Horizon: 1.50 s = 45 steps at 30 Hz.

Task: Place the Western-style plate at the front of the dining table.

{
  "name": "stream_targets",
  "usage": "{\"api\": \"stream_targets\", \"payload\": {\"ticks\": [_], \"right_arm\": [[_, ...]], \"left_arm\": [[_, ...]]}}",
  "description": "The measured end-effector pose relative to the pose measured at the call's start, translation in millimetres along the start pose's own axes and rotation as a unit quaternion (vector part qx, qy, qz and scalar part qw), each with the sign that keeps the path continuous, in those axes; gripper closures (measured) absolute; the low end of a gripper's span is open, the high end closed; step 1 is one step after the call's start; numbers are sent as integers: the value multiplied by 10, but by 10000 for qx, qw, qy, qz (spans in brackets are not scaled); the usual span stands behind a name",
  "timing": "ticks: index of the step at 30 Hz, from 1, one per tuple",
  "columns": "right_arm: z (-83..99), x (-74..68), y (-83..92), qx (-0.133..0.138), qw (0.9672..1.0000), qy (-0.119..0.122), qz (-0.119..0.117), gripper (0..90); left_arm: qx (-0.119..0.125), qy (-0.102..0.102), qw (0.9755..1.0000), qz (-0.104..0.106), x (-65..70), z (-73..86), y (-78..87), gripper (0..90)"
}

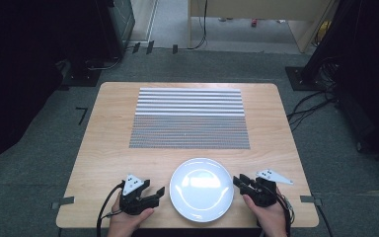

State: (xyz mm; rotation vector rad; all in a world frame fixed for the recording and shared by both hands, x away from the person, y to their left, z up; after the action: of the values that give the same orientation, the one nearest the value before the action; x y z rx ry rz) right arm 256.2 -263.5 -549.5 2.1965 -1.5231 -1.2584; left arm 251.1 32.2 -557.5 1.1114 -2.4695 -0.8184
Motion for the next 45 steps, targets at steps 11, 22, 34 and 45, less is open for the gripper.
{"api": "stream_targets", "payload": {"ticks": [11,22,34,45], "right_arm": [[106,-54,-42,-484,9981,-323,-221,808],[33,-1,-52,-154,9983,-537,-144,780],[1,14,-25,-115,9959,-837,-338,795],[96,-53,-83,-416,9951,-780,-444,792]], "left_arm": [[-65,-110,9994,316,88,19,-36,490],[-319,-129,9991,255,77,86,-95,534],[-333,-121,9988,345,89,94,-106,578],[-332,-154,9984,426,117,93,-115,603]]}}
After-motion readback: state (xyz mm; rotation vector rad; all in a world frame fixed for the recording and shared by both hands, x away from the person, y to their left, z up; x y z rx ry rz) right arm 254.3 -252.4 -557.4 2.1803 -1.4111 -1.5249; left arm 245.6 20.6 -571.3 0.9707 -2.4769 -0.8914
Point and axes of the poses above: each handheld gripper's, and its own axes: y roughly backward along the jaws, z roughly out of its underside, x roughly to its right, the point moved 9 cm from there along -y, roughly forward along the jaws, and after that the axes turned 15 degrees about -y, right-handed, at the moved point
